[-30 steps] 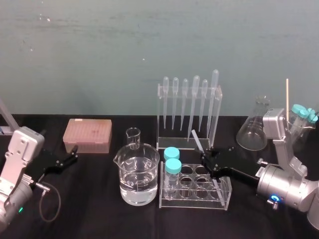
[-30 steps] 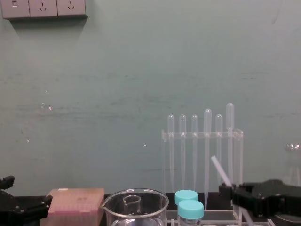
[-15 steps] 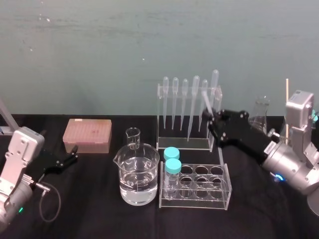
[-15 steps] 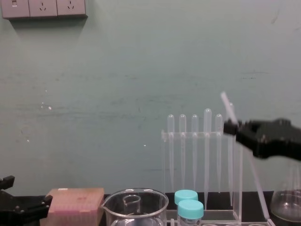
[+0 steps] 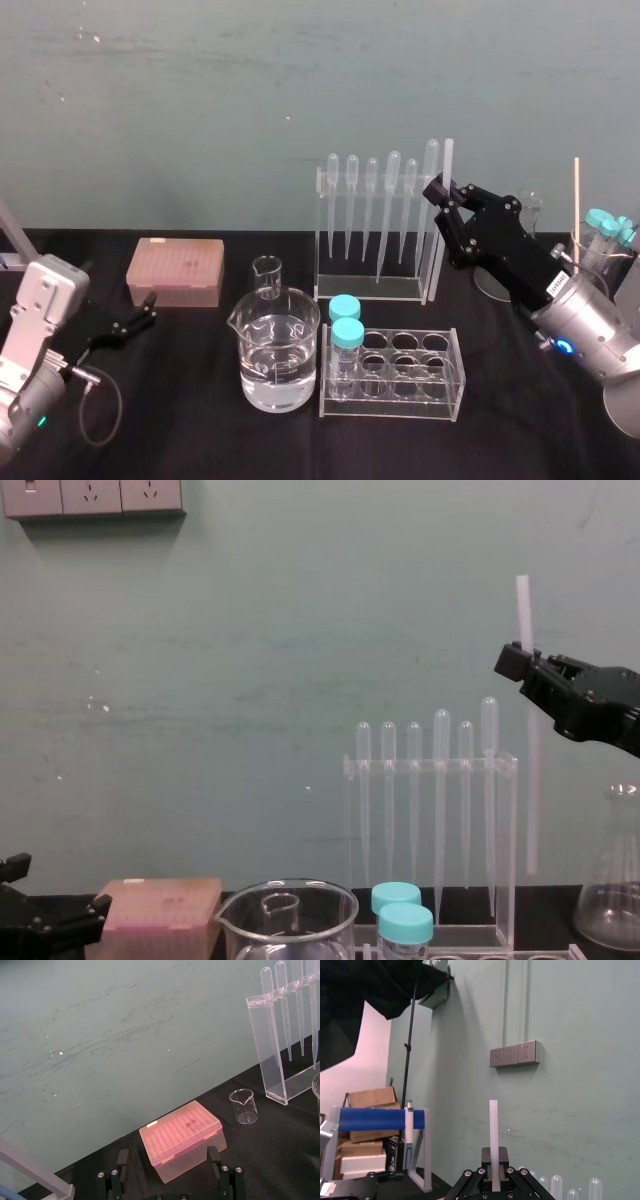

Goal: Pick up the stirring rod with one hand, then place it down.

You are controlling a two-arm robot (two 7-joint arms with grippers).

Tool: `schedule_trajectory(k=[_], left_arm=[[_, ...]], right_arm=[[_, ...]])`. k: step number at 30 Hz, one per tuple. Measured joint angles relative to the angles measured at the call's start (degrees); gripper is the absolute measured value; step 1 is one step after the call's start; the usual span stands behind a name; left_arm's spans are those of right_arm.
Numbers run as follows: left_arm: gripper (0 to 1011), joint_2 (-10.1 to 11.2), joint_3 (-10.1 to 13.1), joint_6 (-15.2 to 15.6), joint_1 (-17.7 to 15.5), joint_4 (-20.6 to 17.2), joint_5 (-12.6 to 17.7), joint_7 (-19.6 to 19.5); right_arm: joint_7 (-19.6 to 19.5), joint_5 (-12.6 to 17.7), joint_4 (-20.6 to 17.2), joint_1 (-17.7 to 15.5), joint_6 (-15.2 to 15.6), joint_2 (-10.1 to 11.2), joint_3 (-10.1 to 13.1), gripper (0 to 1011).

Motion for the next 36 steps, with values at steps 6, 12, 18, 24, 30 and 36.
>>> schedule_trajectory(k=[6, 12, 18, 24, 30, 36], left_arm=[[1000, 0.00, 0.00, 0.00, 0.00, 0.00, 0.00, 0.00], [1000, 0.00, 0.00, 0.00, 0.00, 0.00, 0.00, 0.00], [1000, 0.00, 0.00, 0.00, 0.00, 0.00, 0.00, 0.00], [1000, 0.00, 0.00, 0.00, 0.00, 0.00, 0.00, 0.00], [1000, 0.00, 0.00, 0.00, 0.00, 0.00, 0.00, 0.00], [1000, 0.00, 0.00, 0.00, 0.00, 0.00, 0.00, 0.00]], right_arm=[[1.67, 1.10, 2.19, -0.65, 0.80, -0.38, 0.54, 77], [1.65, 0.97, 2.20, -0.72, 1.03, -0.35, 0.53, 77], [1.51, 0.90, 1.89, -0.63, 0.93, -0.29, 0.45, 77], [1.38, 0.79, 1.74, -0.58, 0.88, -0.26, 0.40, 77], [1.31, 0.72, 1.64, -0.56, 0.85, -0.23, 0.37, 77], [1.25, 0.67, 1.59, -0.53, 0.82, -0.21, 0.33, 77]])
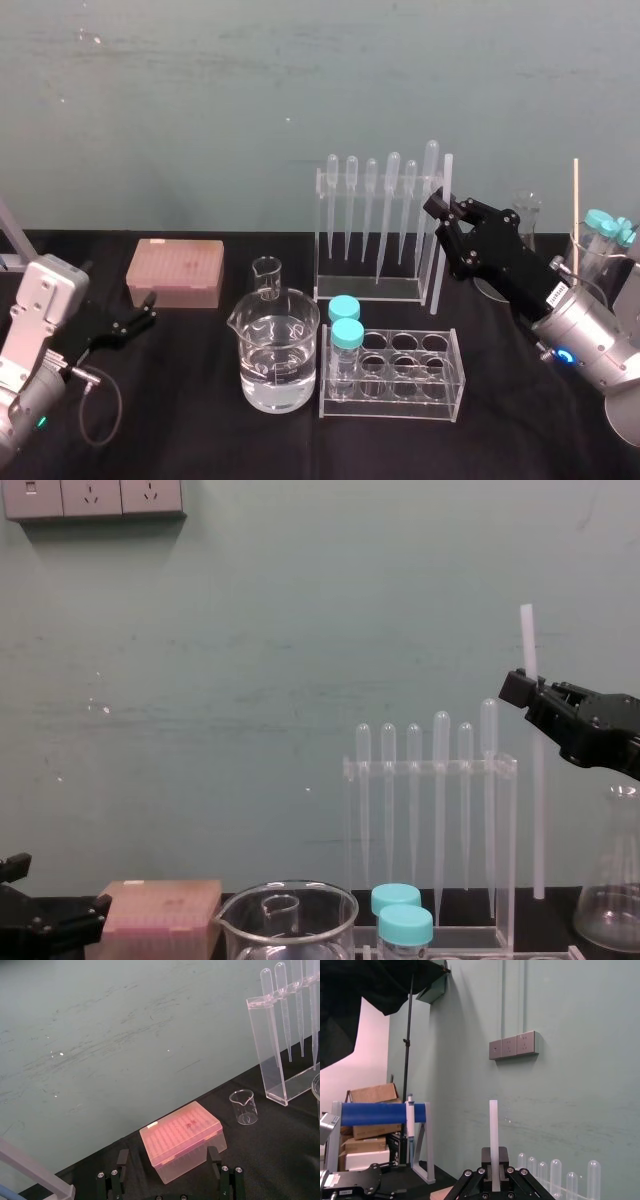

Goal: Pick up the stirring rod with one hand, then place it down.

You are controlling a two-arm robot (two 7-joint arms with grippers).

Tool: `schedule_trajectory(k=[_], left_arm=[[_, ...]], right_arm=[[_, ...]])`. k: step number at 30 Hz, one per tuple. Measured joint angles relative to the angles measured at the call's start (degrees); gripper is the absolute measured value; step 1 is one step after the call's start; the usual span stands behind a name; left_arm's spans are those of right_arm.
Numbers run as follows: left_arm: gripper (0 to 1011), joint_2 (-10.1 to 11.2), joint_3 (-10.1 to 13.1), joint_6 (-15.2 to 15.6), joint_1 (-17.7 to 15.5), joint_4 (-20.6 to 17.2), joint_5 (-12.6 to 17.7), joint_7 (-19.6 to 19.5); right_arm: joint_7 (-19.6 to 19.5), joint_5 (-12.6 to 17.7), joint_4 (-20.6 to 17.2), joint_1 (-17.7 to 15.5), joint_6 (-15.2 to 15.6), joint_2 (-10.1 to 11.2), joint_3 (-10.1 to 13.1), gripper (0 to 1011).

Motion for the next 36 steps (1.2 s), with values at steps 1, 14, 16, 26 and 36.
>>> schedule_trajectory(k=[1, 14, 16, 26, 36], left_arm=[[1000, 0.00, 0.00, 0.00, 0.00, 0.00, 0.00, 0.00], [1000, 0.00, 0.00, 0.00, 0.00, 0.00, 0.00, 0.00], [1000, 0.00, 0.00, 0.00, 0.00, 0.00, 0.00, 0.00], [1000, 0.00, 0.00, 0.00, 0.00, 0.00, 0.00, 0.00], [1000, 0.00, 0.00, 0.00, 0.00, 0.00, 0.00, 0.00]], right_arm=[[-0.01, -0.01, -0.01, 0.01, 0.00, 0.00, 0.00, 77], [-0.11, -0.04, -0.08, 0.03, -0.06, 0.00, 0.00, 77], [-0.11, -0.04, -0.09, 0.03, -0.06, 0.00, 0.00, 77], [-0.11, -0.04, -0.09, 0.03, -0.06, 0.00, 0.00, 77], [-0.10, -0.03, -0.09, 0.03, -0.06, 0.00, 0.00, 77]])
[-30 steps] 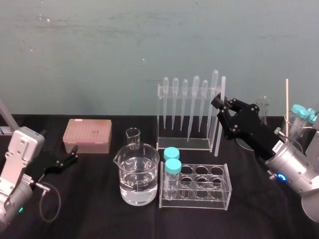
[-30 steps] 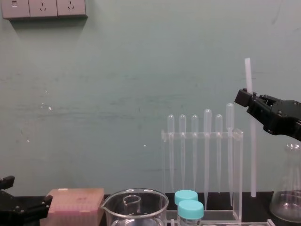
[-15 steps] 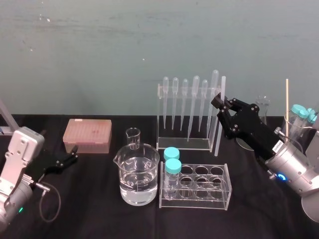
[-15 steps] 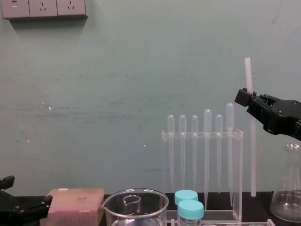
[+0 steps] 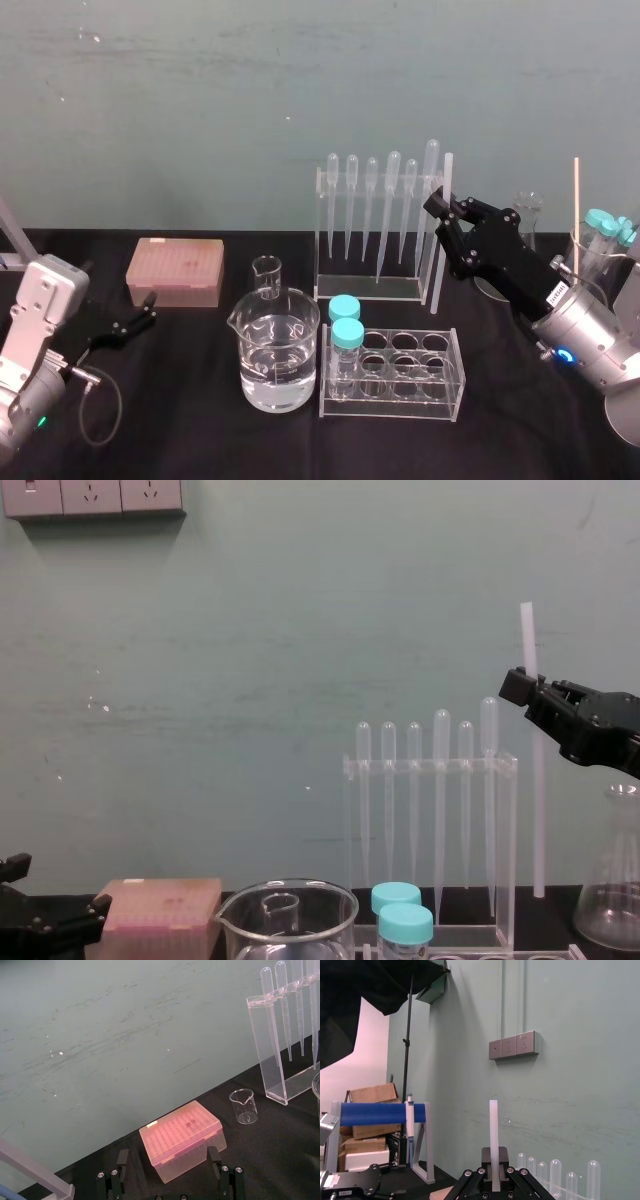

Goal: Pick up the stirring rod with one hand, then place it down.

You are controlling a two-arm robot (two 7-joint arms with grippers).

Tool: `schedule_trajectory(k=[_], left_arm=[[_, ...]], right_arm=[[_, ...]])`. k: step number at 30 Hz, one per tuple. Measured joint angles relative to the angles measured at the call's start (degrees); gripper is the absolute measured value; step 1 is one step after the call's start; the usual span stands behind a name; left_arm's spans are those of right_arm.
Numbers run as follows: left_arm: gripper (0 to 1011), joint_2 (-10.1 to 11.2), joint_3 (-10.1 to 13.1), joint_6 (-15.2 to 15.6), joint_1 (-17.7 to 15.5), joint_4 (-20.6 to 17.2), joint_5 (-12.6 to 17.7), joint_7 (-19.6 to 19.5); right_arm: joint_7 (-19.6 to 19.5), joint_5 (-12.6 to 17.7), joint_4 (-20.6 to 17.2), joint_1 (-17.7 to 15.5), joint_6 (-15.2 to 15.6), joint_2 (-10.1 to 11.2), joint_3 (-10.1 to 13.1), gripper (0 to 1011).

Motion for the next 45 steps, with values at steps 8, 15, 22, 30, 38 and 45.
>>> schedule_trajectory(k=[8, 15, 22, 30, 38, 45], left_arm=[[1000, 0.00, 0.00, 0.00, 0.00, 0.00, 0.00, 0.00], [1000, 0.00, 0.00, 0.00, 0.00, 0.00, 0.00, 0.00], [1000, 0.00, 0.00, 0.00, 0.00, 0.00, 0.00, 0.00], [1000, 0.00, 0.00, 0.00, 0.00, 0.00, 0.00, 0.00], [1000, 0.00, 0.00, 0.00, 0.00, 0.00, 0.00, 0.00], [1000, 0.00, 0.00, 0.00, 0.00, 0.00, 0.00, 0.00]], right_arm=[[0.00, 0.00, 0.00, 0.00, 0.00, 0.00, 0.00, 77], [0.01, -0.01, 0.00, 0.00, 0.00, 0.00, 0.00, 77], [0.00, -0.01, 0.01, 0.00, 0.00, 0.00, 0.00, 77], [0.00, -0.01, 0.00, 0.00, 0.00, 0.00, 0.00, 77], [0.01, -0.01, 0.00, 0.00, 0.00, 0.00, 0.00, 77], [0.00, -0.01, 0.00, 0.00, 0.00, 0.00, 0.00, 77]])
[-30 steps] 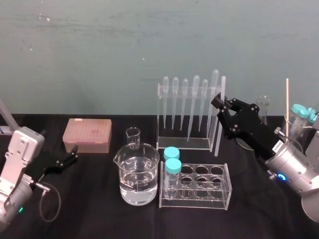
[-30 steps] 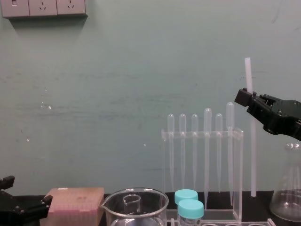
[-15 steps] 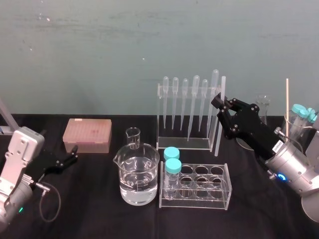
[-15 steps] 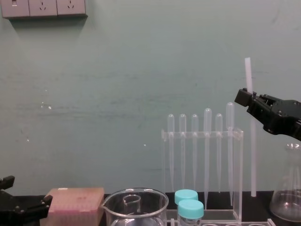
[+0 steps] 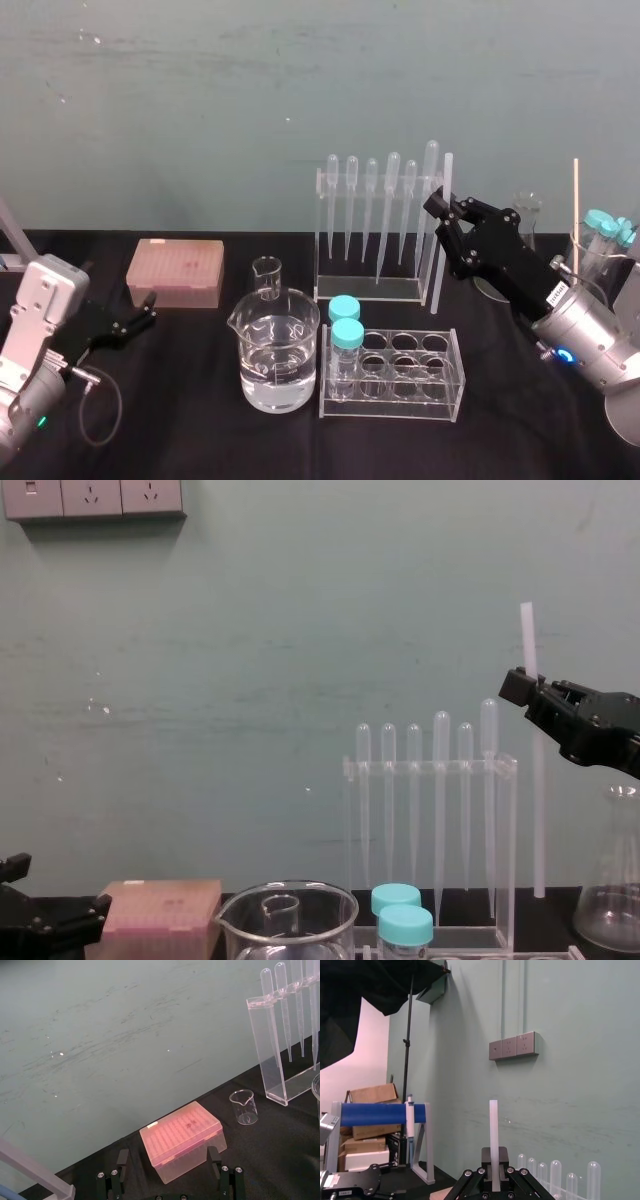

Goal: Pick up the stirring rod with one hand, then place it down.

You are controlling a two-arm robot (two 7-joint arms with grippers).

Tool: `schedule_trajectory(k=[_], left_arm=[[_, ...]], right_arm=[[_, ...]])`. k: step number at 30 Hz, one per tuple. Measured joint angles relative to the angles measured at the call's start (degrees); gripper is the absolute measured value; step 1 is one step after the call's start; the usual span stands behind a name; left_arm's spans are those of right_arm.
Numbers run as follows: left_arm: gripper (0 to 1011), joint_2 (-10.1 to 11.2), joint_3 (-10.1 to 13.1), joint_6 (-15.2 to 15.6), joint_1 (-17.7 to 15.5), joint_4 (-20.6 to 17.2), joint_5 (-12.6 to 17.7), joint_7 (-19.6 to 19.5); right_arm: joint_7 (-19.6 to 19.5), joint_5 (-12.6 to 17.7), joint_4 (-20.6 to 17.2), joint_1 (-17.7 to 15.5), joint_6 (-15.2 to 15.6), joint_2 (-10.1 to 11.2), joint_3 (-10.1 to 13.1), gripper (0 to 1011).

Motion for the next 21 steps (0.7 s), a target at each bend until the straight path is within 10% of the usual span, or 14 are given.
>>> schedule_trajectory(k=[21], left_arm=[[1000, 0.00, 0.00, 0.00, 0.00, 0.00, 0.00, 0.00]], right_arm=[[1.29, 0.27, -2.45, -1.67, 4.66, 2.24, 0.32, 77]])
